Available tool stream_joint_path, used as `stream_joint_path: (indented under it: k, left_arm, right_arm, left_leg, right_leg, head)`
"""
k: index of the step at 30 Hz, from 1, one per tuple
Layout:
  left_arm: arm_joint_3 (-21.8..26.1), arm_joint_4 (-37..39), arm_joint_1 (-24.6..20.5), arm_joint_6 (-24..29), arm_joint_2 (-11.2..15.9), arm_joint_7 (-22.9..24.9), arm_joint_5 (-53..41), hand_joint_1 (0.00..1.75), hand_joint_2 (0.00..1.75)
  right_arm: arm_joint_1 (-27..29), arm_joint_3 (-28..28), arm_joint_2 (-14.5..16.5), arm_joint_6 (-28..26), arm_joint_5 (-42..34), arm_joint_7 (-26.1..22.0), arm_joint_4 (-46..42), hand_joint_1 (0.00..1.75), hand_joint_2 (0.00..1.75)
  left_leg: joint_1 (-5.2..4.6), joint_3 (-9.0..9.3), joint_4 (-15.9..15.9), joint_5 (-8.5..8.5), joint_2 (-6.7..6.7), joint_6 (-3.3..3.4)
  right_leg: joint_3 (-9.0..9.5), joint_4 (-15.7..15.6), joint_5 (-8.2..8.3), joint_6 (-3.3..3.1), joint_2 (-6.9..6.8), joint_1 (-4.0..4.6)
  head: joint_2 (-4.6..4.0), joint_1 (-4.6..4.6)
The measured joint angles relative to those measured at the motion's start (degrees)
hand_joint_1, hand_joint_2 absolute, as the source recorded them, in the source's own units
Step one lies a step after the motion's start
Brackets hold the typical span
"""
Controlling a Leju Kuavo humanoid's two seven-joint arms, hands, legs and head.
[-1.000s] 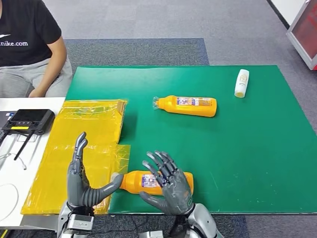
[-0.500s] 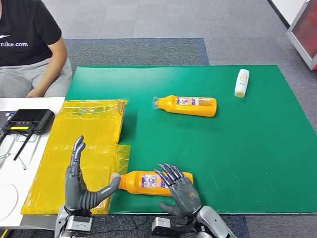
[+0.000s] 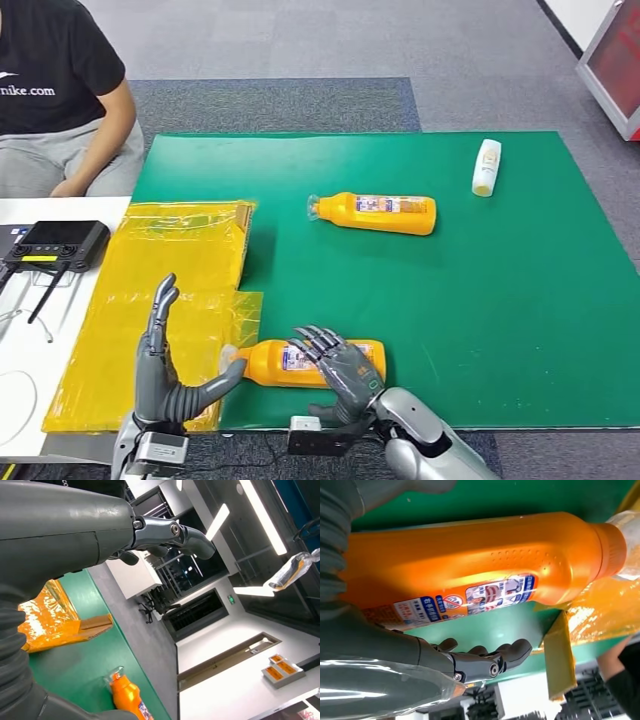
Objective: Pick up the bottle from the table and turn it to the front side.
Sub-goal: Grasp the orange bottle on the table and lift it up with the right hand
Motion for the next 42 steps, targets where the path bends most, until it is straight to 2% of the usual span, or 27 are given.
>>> stream_joint_path:
  k: [5,9,13,16,21,26,34,38,42]
  left_arm:
    - [0.1,0.5,-0.1,0.3,-0.8,-0.1,-0.4,0.00,1.75]
    - [0.1,1.2,-0.2,1.7,-1.3,-0.2,-0.1,0.00,1.75]
    - [0.1,1.6,-0.3,3.7,-1.4,-0.2,0.8,0.00,1.75]
    - [-0.1,1.8,-0.5,5.4,-1.3,-0.2,1.4,0.00,1.75]
    - [-0.2,1.9,-0.7,6.4,-1.3,-0.2,1.6,0.00,1.75]
    - [-0.2,1.9,-0.4,8.5,-0.8,-0.2,2.0,0.00,1.75]
    - [0.4,1.4,0.4,7.9,-0.7,-0.2,1.2,0.00,1.75]
    - [0.6,0.7,0.7,7.5,-0.7,-0.2,0.8,0.00,1.75]
    - [0.8,-0.7,0.8,7.3,-0.7,-0.2,0.8,0.00,1.75]
  right_arm:
    - [-4.0,2.2,0.0,6.7,-3.2,2.4,0.6,0.00,1.75]
    - [-7.4,4.3,0.0,9.9,-5.4,4.1,2.6,0.00,1.75]
    - [-11.2,7.0,-0.4,13.0,-7.1,3.9,5.3,1.75,1.75]
    - [-13.6,8.8,-1.0,13.0,-8.6,2.6,7.5,1.75,1.75]
    - [-14.3,9.3,-1.1,11.8,-9.2,2.3,8.6,1.75,1.75]
    - [-12.5,8.6,-1.1,0.6,-7.7,4.7,11.1,1.75,1.75]
    - [-9.2,4.3,-0.4,-3.1,-4.6,4.5,10.9,1.75,1.75]
    - [-6.8,1.5,0.8,-7.7,-4.6,1.4,10.2,1.75,1.75]
    - [-2.5,-2.8,2.7,-12.8,-9.7,-5.0,7.3,1.75,1.75]
  left_leg:
    - [0.00,0.02,0.0,0.00,0.00,0.00]
    - [0.00,0.04,0.0,0.01,0.01,-0.02]
    - [0.01,0.09,0.0,0.06,0.01,-0.08]
    - [0.00,0.10,0.0,0.11,0.01,-0.05]
    - [0.00,0.09,0.0,0.13,0.00,-0.03]
    - [-0.01,0.07,0.0,0.15,-0.03,0.00]
    - [0.00,0.07,0.0,0.14,-0.04,0.01]
    - [0.00,0.03,0.0,0.15,-0.05,0.01]
    - [0.00,-0.02,0.0,0.14,-0.05,0.00]
  right_leg:
    - [0.00,0.0,0.01,0.01,0.01,0.00]
    - [0.01,0.0,0.03,0.00,0.01,0.00]
    - [0.01,0.0,0.09,-0.07,0.04,0.01]
    - [0.03,0.0,0.12,-0.05,0.03,0.01]
    - [0.05,0.0,0.14,-0.02,0.02,0.00]
    - [0.08,0.0,0.14,-0.01,-0.03,-0.01]
    - [0.09,0.0,0.12,0.01,-0.04,-0.01]
    - [0.09,0.0,0.12,0.01,-0.06,0.00]
    - [0.00,0.0,0.12,0.00,-0.05,0.00]
  head:
    - [0.00,-0.01]
    - [0.00,-0.01]
    - [0.00,-0.01]
    - [0.00,-0.01]
    - [0.00,-0.01]
    - [0.00,0.01]
    - [0.00,-0.01]
    - [0.00,0.01]
    - [0.00,-0.01]
